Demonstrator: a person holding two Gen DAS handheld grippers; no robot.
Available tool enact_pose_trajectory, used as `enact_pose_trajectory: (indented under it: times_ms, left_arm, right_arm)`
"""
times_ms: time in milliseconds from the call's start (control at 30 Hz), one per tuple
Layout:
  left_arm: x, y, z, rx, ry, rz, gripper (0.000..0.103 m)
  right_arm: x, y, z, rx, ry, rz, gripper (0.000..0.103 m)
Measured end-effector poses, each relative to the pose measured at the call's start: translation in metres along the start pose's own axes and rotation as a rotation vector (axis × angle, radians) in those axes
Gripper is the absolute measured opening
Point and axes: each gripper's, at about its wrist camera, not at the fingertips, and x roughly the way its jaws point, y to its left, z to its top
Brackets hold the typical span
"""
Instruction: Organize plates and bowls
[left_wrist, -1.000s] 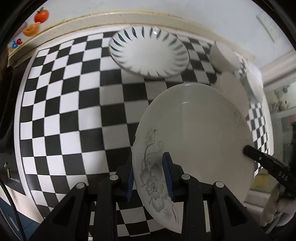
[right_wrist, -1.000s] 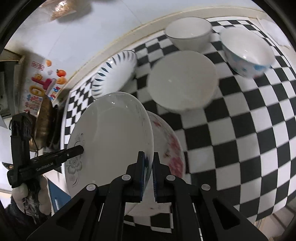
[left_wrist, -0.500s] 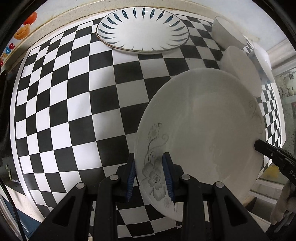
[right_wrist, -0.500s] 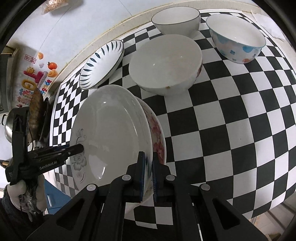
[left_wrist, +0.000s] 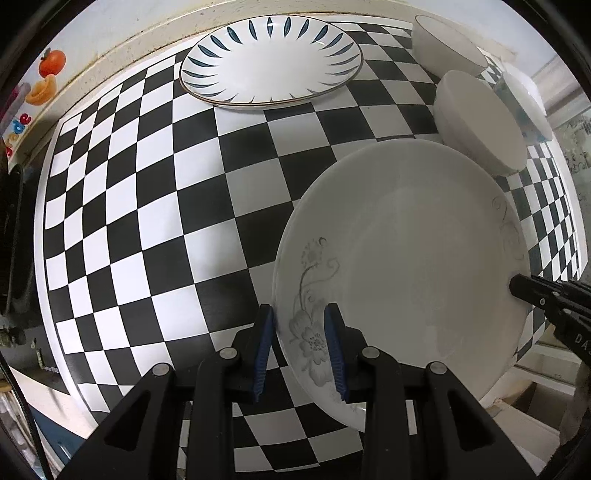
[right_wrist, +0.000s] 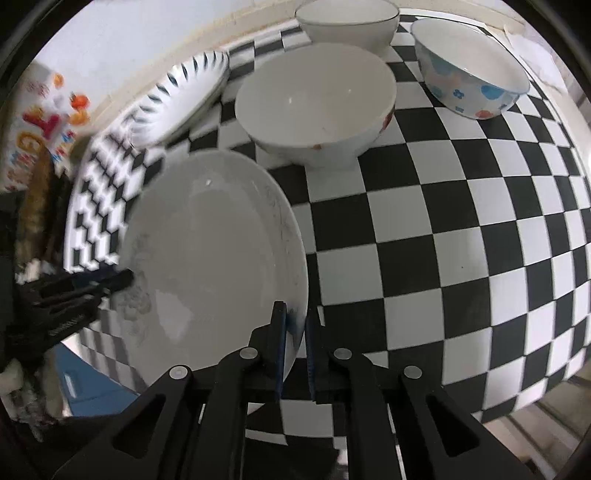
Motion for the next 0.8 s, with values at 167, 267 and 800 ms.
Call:
enact_pose_trajectory:
  times_ms: [167, 267, 800]
  left_arm:
    - [-0.001, -0.004, -0.002, -0.008, 0.004, 0.002, 0.026]
    - [-0.002, 0.0, -0.003, -0.022, 0.003, -0.003, 0.026]
    - [-0.109, 0.068, 0.065, -0.199, -0.215, -0.134, 0.035]
  right_arm:
    - [0.002, 0.015, 0.002, -0.05, 0.022, -0.087, 0.015]
    - [0.0, 0.013, 0.004, -0.036, 0.028, -0.07, 0.015]
    - [-0.091, 0.044, 0.087, -0.025, -0.105, 0.164, 0.023]
